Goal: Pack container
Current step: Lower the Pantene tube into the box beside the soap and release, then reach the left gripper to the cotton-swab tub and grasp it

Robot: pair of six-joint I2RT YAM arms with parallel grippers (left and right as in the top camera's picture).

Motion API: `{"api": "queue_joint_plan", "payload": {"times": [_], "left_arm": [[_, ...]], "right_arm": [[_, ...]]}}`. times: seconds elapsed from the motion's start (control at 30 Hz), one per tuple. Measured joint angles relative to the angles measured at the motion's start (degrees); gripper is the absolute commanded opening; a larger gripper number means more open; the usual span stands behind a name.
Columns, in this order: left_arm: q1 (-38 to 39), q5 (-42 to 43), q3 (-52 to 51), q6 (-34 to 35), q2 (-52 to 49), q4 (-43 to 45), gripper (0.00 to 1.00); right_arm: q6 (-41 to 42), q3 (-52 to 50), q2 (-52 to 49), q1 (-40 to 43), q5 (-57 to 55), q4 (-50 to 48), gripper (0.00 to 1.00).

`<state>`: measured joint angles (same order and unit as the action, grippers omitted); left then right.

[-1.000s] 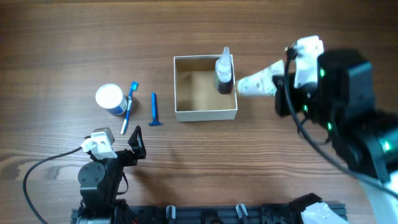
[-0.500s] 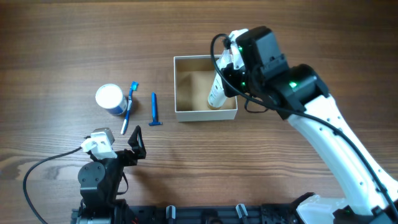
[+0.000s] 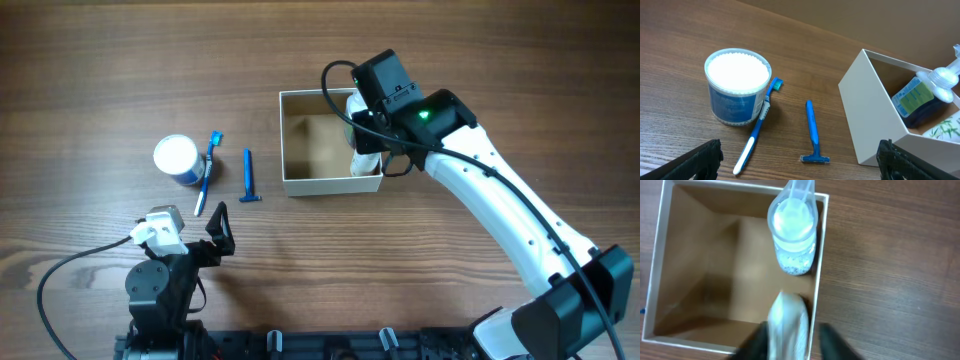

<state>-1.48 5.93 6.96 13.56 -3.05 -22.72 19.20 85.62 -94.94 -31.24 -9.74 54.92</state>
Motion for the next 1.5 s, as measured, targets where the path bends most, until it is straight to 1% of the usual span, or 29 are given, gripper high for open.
{"api": "queue_joint_plan", "payload": {"times": [0.03,0.1,0.2,0.27,0.33,0.43,0.47,0.57,0.67,0.97,1.03,1.17,1.23,1.33,1.37,1.4,1.43,1.5], "left_arm": [[0.0,0.0,0.0,0.0,0.0,0.0,1.0],[0.0,0.0,0.0,0.0,0.0,0.0,1.0],[0.0,0.0,0.0,0.0,0.0,0.0,1.0],[0.0,0.0,0.0,0.0,0.0,0.0,1.0],[0.0,0.0,0.0,0.0,0.0,0.0,1.0],[0.0,0.0,0.0,0.0,0.0,0.0,1.0],[0.0,0.0,0.0,0.0,0.0,0.0,1.0],[0.0,0.0,0.0,0.0,0.0,0.0,1.0],[0.0,0.0,0.0,0.0,0.0,0.0,1.0],[0.0,0.2,0.0,0.2,0.0,0.3,1.0],[0.0,0.8,0.0,1.8,0.0,1.3,1.0],[0.0,1.0,0.5,6.3,-1.0,0.4,0.99],[0.0,0.0,3.8,7.4,-4.1,-3.7,0.99],[0.0,-4.6,16.0,8.2,-13.6,-10.3,1.0],[0.0,-6.4,18.3,8.2,-15.4,-11.1,1.0],[0.0,-7.7,26.4,7.7,-22.5,-13.4,1.0],[0.0,-8.6,31.0,6.9,-26.6,-15.6,1.0],[0.0,-10.3,42.9,5.6,-38.2,-21.3,1.0]], "right_arm": [[0.3,0.0,0.0,0.0,-0.2,-0.2,0.69],[1.3,0.0,0.5,0.0,-0.5,-0.2,0.81],[1.9,0.0,5.2,1.2,-0.5,-0.5,0.92],[2.5,0.3,11.5,3.9,-0.6,-0.5,0.98],[3.9,1.2,19.4,9.6,-0.8,0.8,0.99],[6.5,2.3,28.1,19.9,-0.6,3.4,1.0],[7.2,2.4,30.0,23.1,-0.2,4.3,1.0],[8.2,2.4,32.6,29.5,1.0,6.2,1.0],[8.7,2.4,32.1,30.9,1.9,8.4,1.0],[8.7,2.3,27.6,30.9,2.7,12.1,1.0],[8.7,2.3,26.1,30.9,2.7,12.2,1.0],[8.7,2.3,22.4,30.9,2.7,12.2,1.0],[8.7,2.3,20.9,30.9,2.7,12.2,1.0],[8.7,2.3,17.7,30.9,2.8,11.9,1.0],[8.9,2.3,16.3,30.9,2.9,11.9,1.0],[8.9,2.3,15.3,30.9,2.9,11.8,1.0],[8.9,2.3,14.3,30.9,2.9,11.7,1.0],[8.9,2.3,12.3,30.9,3.1,11.6,1.0]]}}
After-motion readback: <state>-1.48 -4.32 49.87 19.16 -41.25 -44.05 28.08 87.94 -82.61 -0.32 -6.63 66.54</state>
